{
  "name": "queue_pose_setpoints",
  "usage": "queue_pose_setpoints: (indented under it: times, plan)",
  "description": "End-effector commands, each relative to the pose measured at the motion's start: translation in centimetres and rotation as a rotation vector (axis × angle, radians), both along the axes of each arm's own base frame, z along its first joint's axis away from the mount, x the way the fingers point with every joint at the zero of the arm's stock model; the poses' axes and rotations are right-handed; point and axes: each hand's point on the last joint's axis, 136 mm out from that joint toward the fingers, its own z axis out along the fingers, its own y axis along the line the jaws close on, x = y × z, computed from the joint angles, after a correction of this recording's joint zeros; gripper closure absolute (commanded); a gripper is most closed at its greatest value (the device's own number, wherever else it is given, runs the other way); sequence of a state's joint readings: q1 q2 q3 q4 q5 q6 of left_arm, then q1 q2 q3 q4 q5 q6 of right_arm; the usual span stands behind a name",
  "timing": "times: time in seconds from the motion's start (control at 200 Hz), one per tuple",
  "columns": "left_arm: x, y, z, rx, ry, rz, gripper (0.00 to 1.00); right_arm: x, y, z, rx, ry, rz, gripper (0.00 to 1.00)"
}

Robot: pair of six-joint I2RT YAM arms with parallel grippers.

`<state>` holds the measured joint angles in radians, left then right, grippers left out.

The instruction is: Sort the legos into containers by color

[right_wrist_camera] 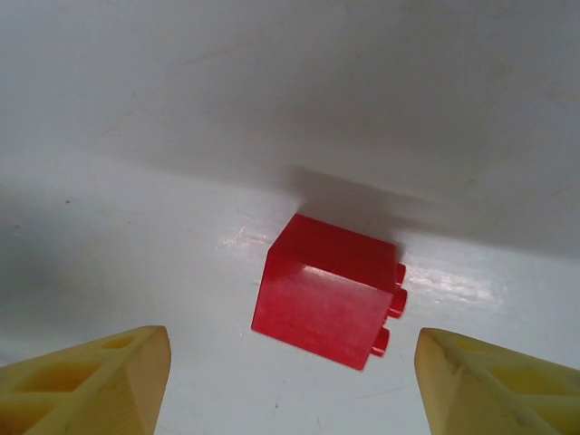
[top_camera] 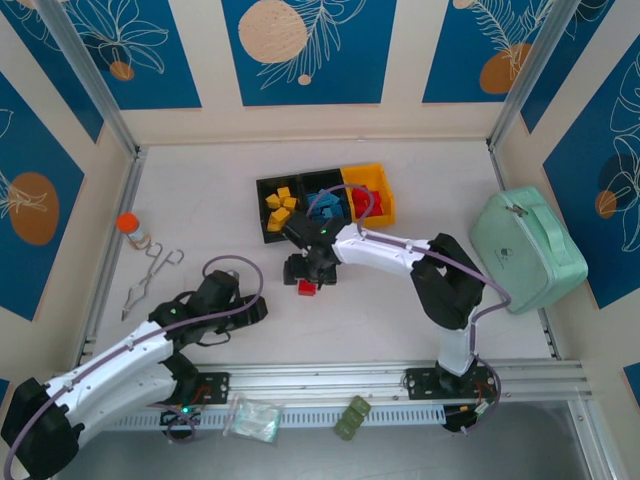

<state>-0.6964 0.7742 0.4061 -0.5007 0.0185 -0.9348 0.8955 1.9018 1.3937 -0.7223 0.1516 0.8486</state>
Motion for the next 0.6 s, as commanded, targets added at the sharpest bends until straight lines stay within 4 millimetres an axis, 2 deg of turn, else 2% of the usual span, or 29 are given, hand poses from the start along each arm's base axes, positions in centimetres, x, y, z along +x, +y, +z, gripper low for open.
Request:
queue_pose_setpoints:
  times: [0.0,0.125,0.32,0.395,0.465,0.595]
  plan:
    - [-0.4,0.0,-0.4,-0.003,0.002,-0.009,0.28,-0.6,0.1,-1.6,-0.017,0.055,-0.031,0.28]
    - [-0.5,0.1,-0.5,-0.008,0.003,0.000,0.28,-0.6,0.3,-2.5,-0.035,0.074,-0.033,0.30]
    - [-0.7,0.3,-0.7,-0.009,0.004,0.005,0.28,-0.5,0.3,-2.7,-0.042,0.069,-0.026,0.51]
    - [-0.7,0.3,-0.7,-0.011,0.004,0.006,0.28,-0.4,0.2,-2.1,-0.041,0.051,-0.020,0.57]
    - [-0.7,0.2,-0.7,-0.014,0.005,0.005,0.28,-0.2,0.0,-1.5,-0.041,0.034,-0.016,0.58]
    - [-0.6,0.0,-0.7,-0.021,0.003,0.003,0.28,0.4,-0.4,0.4,-0.026,-0.020,-0.001,0.63]
